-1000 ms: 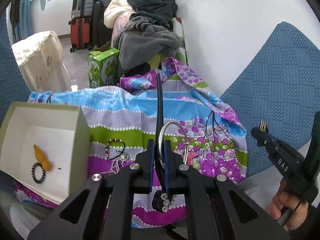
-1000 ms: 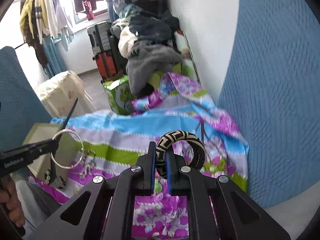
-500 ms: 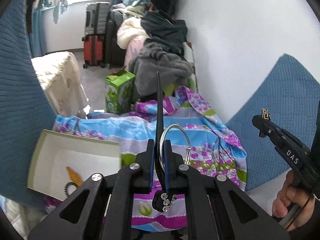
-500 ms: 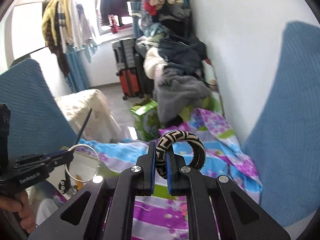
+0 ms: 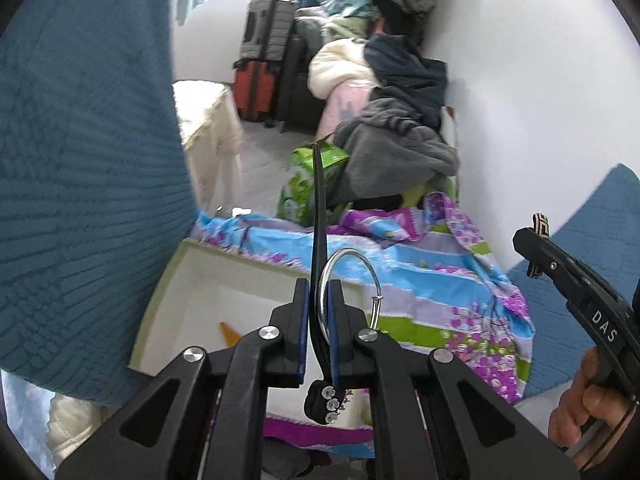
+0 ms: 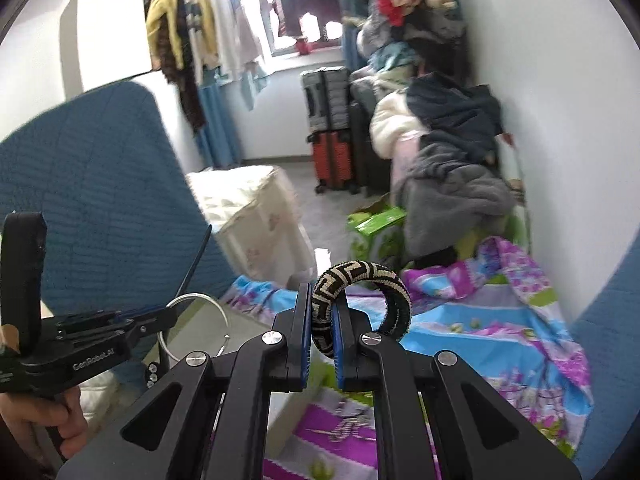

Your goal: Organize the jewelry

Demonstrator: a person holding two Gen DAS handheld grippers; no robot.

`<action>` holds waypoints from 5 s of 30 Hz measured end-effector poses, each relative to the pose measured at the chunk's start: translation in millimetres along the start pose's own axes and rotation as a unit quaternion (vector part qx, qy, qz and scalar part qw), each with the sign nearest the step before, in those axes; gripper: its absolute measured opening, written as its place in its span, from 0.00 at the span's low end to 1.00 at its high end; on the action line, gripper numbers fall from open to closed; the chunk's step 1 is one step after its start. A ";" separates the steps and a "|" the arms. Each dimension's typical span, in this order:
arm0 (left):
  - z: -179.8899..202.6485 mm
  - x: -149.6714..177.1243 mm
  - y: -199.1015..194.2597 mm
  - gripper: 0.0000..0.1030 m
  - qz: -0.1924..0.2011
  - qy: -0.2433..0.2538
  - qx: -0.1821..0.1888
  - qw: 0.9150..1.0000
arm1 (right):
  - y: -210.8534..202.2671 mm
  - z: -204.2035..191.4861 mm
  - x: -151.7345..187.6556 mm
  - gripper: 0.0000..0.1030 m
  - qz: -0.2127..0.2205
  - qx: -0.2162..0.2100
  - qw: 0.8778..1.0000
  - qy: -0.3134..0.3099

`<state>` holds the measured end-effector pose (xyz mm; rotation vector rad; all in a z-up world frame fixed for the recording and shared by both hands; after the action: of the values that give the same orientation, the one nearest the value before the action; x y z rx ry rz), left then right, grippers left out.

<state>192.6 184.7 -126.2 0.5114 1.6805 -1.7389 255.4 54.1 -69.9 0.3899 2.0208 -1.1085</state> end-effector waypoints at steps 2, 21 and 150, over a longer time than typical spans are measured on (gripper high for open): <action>-12.8 7.4 5.2 0.08 -0.008 -0.008 -0.005 1.000 | 14.2 -11.6 10.2 0.07 -0.014 -0.008 1.000 -0.004; -63.2 74.0 76.0 0.08 -0.095 -0.049 0.000 0.994 | 111.5 -39.1 100.0 0.07 -0.134 -0.015 0.991 -0.022; 148.5 142.6 183.5 0.32 -0.086 0.096 -0.093 0.987 | 49.2 283.8 216.5 0.30 -0.140 0.137 0.974 0.116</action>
<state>242.0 19.9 -341.7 0.4727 2.0544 -1.6703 282.9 -170.0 -350.7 0.3955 2.1769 -1.5918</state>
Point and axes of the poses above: each gripper's, at about its wrist camera, not at the fingertips, and y roughly the way its jaws point, z to its right, x to its underside, the point moved 7 cm from there along y, roughly the way its jaws point, and after that the axes turned 14 degrees about y, right-handed, at the moved point
